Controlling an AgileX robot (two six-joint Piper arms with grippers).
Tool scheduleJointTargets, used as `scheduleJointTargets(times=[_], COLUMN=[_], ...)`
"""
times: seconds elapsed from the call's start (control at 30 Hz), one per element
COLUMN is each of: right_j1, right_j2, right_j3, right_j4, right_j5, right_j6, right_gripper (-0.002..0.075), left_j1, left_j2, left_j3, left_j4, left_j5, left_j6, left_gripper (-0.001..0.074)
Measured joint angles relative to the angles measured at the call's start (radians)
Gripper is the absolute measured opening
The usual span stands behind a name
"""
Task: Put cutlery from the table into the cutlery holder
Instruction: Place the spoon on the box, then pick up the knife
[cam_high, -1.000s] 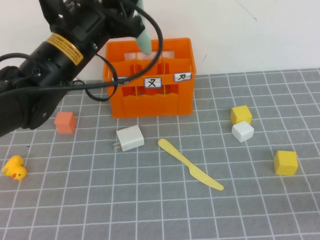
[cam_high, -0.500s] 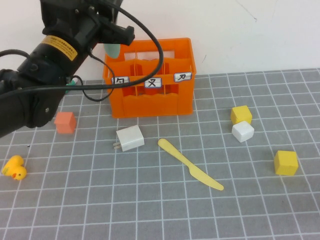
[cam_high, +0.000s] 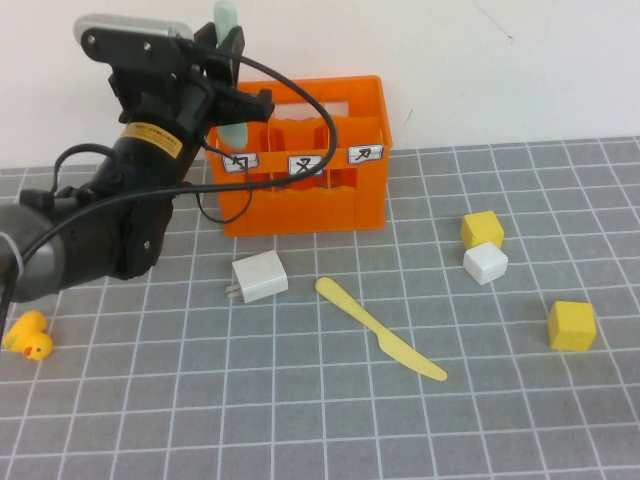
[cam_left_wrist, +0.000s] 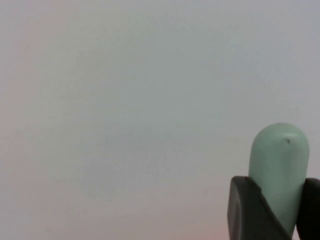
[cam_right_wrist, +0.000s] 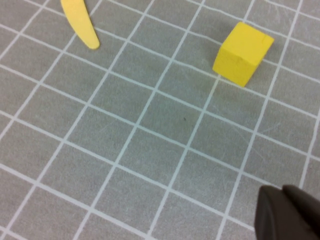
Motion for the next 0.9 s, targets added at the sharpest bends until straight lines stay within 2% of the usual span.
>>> scheduleJointTargets(times=[0.23, 0.43, 0.53, 0.63, 0.7, 0.77, 0.9], right_j1=[0.0, 0.0, 0.0, 0.0, 0.0, 0.0, 0.0], right_j2=[0.0, 0.0, 0.0, 0.0, 0.0, 0.004, 0.042], right_j3=[0.0, 0.0, 0.0, 0.0, 0.0, 0.0, -0.048], right_j4=[0.0, 0.0, 0.0, 0.034, 0.085, 0.148, 0.206], right_j5=[0.002, 0.0, -0.009, -0.013, -0.014, -0.014, -0.008], right_j6=[0.0, 0.0, -0.015, -0.076, -0.144, -0.226, -0.309], right_gripper=[-0.0003, -0.0003, -0.0003, -0.0003, -0.0003, -0.0003, -0.0003], left_j1=[0.0, 0.0, 0.0, 0.0, 0.0, 0.0, 0.0], left_j2=[0.008, 0.008, -0.011, -0.059, -0.118, -0.201, -0.374], left_j3=[0.0, 0.0, 0.0, 0.0, 0.0, 0.0, 0.0], left_j4=[-0.035, -0.038, -0.038, -0.039, -0.039, -0.039, -0.093], left_j5=[0.014, 0.041, 0.068, 0.091, 0.12, 0.223, 0.465], left_j6=[0.045, 0.045, 0.048, 0.096, 0.132, 0.157, 0.159], left_gripper=[0.0185, 0.0407, 0.0434, 0.0359, 0.0254, 0.0109, 0.0026])
